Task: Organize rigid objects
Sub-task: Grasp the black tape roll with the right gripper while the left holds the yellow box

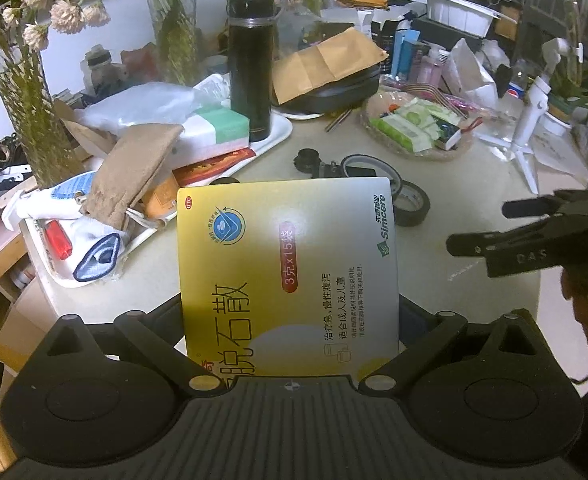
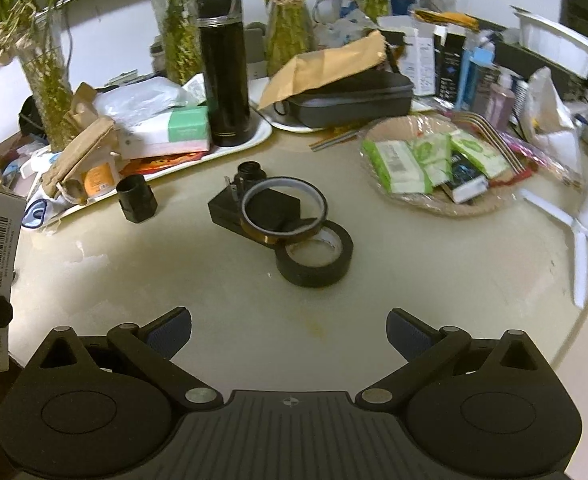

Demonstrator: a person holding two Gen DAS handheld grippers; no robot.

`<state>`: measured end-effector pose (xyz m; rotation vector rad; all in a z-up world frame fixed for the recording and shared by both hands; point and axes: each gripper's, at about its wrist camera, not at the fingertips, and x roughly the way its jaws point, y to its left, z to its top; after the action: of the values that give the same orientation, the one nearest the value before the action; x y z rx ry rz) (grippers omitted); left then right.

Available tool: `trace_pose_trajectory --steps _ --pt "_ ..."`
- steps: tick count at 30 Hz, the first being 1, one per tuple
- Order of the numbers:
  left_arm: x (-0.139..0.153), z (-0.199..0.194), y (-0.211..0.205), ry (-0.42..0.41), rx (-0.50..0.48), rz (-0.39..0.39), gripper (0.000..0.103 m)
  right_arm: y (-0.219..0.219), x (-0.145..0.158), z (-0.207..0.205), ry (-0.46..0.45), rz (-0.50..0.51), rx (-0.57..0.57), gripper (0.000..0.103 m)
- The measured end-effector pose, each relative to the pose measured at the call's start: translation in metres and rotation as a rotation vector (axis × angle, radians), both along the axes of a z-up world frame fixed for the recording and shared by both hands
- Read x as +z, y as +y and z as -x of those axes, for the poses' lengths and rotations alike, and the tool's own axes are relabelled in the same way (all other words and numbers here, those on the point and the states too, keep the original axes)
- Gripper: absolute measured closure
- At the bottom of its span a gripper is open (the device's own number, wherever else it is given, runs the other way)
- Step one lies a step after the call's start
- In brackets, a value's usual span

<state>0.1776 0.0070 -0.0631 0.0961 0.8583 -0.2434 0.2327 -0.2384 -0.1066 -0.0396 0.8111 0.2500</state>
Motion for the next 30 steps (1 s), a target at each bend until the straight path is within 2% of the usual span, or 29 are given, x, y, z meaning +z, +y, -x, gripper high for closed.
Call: trace_pose_trajectory --steps 9,14,21,30 --pt "-0.001 0.000 0.003 0.015 -0.018 0.046 0.002 0.002 -0.012 -0.028 -0.008 0.020 0.057 0.000" --pt "-0.002 0.000 0.003 0.021 -0.030 0.057 0.002 0.006 -0.028 -0.054 0.007 0.060 0.073 0.000" --pt "-0.005 -0.003 0.006 0.043 -0.027 0.064 0.002 0.004 -0.050 -0.088 0.032 0.068 0.064 0.001" --pt "-0.006 -0.003 0.002 0.038 -0.036 0.038 0.002 0.007 -0.069 -0.115 0.053 0.082 0.057 0.014"
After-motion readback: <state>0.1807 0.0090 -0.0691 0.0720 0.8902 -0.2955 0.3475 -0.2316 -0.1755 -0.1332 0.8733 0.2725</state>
